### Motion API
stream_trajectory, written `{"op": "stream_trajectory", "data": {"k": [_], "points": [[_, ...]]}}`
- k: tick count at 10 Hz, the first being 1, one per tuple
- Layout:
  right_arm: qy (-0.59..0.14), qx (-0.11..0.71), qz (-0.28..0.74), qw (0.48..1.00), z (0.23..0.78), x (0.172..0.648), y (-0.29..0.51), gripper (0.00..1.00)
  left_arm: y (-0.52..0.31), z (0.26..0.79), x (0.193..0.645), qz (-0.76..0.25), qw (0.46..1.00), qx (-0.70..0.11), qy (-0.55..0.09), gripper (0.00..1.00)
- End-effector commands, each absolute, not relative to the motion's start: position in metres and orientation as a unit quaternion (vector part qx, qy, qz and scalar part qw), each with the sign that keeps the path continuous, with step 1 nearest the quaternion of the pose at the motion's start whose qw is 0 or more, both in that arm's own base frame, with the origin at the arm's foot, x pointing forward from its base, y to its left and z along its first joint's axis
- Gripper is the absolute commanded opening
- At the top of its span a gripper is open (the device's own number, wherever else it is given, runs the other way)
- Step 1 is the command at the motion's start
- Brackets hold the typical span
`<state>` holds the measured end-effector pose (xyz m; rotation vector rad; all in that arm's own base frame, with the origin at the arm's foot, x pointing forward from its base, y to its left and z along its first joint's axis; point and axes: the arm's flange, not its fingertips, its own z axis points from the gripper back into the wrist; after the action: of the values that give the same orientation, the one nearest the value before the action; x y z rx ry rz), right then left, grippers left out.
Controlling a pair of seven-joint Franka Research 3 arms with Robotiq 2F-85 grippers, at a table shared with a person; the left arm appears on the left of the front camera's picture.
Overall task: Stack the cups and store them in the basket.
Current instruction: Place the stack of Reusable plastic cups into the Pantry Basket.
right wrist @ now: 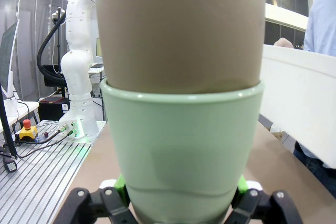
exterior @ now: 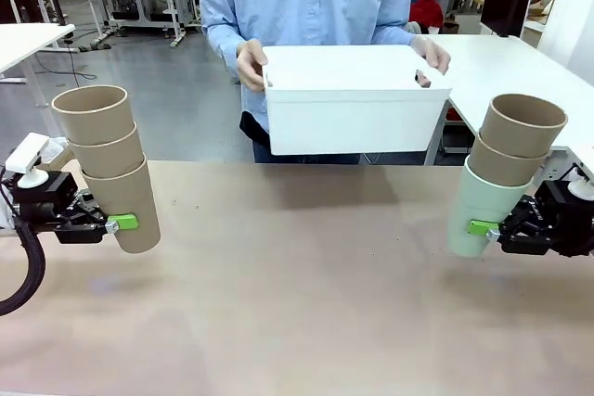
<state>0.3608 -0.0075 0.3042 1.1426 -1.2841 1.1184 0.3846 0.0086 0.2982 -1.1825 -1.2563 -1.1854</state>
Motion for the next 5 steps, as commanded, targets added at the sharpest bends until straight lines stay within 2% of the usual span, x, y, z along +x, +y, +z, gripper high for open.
{"op": "stream_trajectory", "data": {"k": [1,5], "points": [[-0.538,0.473,0.47,0.516,0.3074,0.3616,-0.0067,0.84,0.0085,0.301,0.3834,-0.491,0.495,-0.49,-0.523,0.84],[-0.538,0.473,0.47,0.516,0.3074,0.3616,-0.0067,0.84,0.0085,0.301,0.3834,-0.491,0.495,-0.49,-0.523,0.84]]}}
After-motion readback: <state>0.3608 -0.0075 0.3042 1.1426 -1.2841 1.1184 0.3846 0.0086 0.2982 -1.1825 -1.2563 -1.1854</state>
